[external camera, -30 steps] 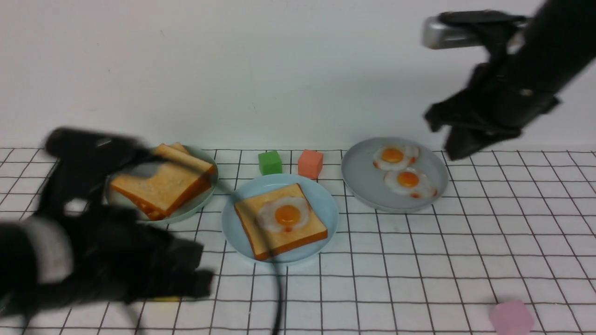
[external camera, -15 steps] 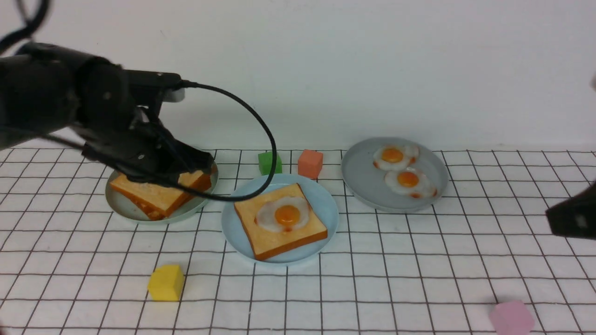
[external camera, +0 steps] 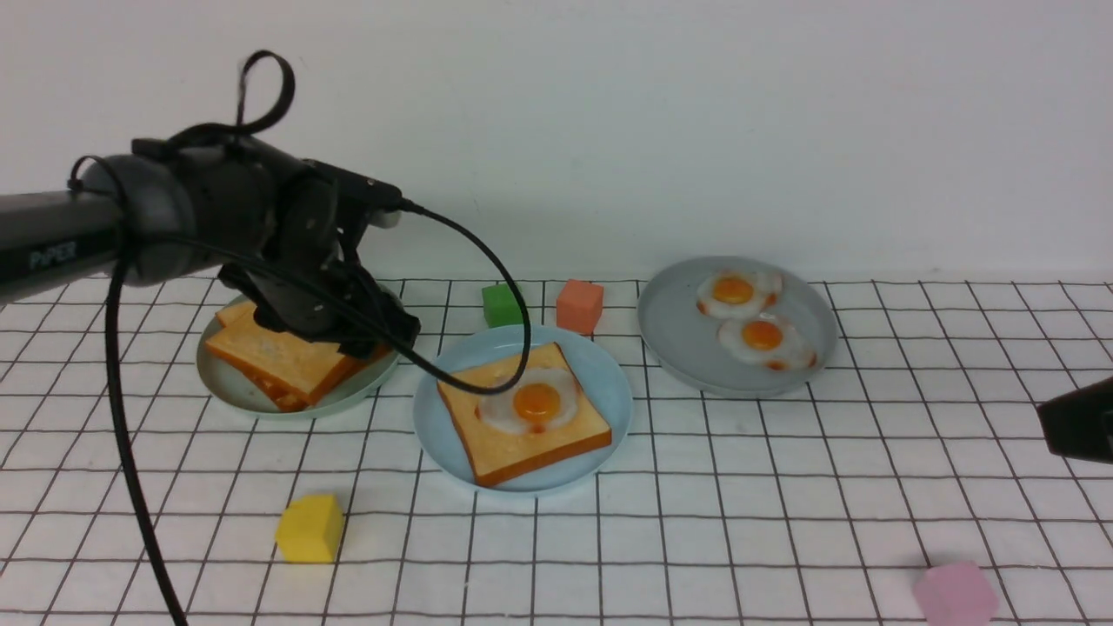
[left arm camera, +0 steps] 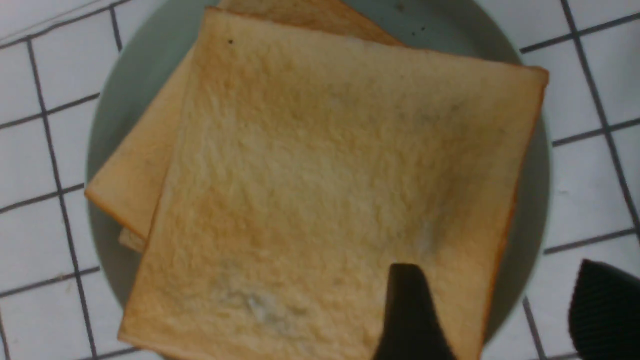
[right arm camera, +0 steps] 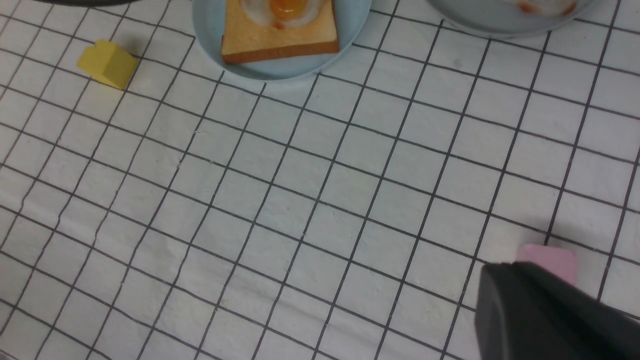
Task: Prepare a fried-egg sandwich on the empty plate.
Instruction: Use the left arm to grab a slice of bread, then use the left arm to place a slice of bread on the fried egg in the middle
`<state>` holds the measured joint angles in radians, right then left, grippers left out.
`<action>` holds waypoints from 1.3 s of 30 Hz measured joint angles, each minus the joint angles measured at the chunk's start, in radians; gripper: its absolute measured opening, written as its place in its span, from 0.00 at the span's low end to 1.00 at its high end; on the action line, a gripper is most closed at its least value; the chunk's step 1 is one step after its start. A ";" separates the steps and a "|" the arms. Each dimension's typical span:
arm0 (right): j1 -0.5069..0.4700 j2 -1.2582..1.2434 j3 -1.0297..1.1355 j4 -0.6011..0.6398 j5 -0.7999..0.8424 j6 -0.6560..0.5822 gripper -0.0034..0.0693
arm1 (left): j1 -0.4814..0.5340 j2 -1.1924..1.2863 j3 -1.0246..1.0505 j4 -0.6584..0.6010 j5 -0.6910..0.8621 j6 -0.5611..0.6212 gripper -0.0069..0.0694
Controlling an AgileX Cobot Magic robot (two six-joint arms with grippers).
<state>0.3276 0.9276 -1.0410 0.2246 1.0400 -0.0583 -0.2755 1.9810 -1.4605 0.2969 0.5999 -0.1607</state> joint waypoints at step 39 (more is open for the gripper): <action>0.000 0.000 0.001 0.003 0.004 -0.026 0.10 | -0.035 -0.167 -0.008 0.093 0.074 0.000 0.17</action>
<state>0.3276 0.9276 -1.0402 0.2272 1.0437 -0.0842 -0.3104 1.8137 -1.4685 0.3897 0.6735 -0.1607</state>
